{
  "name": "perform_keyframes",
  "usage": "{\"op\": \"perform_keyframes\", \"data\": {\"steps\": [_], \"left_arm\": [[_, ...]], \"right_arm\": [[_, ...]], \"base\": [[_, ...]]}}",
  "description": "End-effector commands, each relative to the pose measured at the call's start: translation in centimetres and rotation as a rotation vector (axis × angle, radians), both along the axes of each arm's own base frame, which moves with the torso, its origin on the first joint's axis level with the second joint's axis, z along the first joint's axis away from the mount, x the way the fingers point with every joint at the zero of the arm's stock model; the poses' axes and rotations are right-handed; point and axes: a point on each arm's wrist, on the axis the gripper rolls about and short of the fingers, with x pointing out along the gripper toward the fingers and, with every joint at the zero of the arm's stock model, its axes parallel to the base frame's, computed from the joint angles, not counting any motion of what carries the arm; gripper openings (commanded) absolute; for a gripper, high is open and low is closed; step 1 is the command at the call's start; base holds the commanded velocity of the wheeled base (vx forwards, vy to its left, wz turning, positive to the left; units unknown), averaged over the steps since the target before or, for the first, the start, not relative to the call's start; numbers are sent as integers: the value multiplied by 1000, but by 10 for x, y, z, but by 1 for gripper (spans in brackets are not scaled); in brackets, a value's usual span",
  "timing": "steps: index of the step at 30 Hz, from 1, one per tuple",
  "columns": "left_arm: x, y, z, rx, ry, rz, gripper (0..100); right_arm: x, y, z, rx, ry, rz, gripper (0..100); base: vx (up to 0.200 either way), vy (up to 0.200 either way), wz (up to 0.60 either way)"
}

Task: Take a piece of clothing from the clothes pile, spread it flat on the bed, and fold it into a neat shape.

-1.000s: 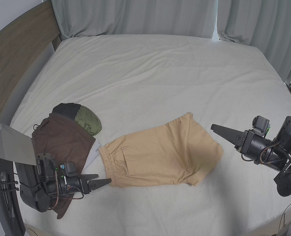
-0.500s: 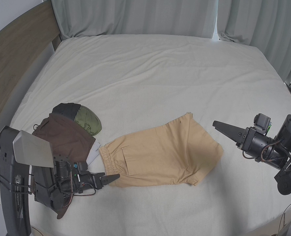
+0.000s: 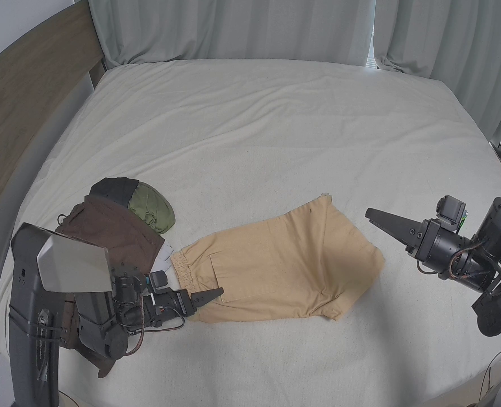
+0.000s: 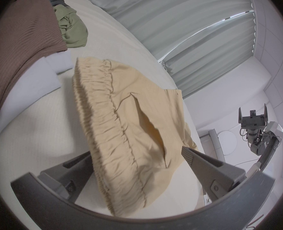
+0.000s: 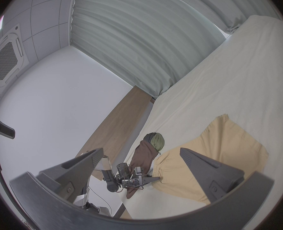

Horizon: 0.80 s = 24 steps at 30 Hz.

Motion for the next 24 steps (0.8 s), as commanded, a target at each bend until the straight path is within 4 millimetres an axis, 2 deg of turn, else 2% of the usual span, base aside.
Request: {"op": "perform_keyframes", "data": {"steps": [1, 13, 14, 18, 24], "left_arm": [[4, -5, 0, -6, -13, -2, 100], [1, -4, -9, 4, 15, 5, 100], [0, -3, -9, 7, 20, 7, 0], [-4, -2, -5, 8, 21, 5, 0], [-10, 3, 20, -8, -18, 9, 0]], "right_arm": [[0, 0, -1, -1, 2, 2, 100], [1, 0, -1, -1, 4, -3, 100], [1, 0, -1, -1, 4, -3, 100], [1, 0, -2, -2, 7, 0, 100], [0, 2, -6, -9, 25, 5, 100]], "base": [[0, 0, 0], [0, 0, 0], [0, 0, 0], [0, 0, 0], [0, 0, 0]]}}
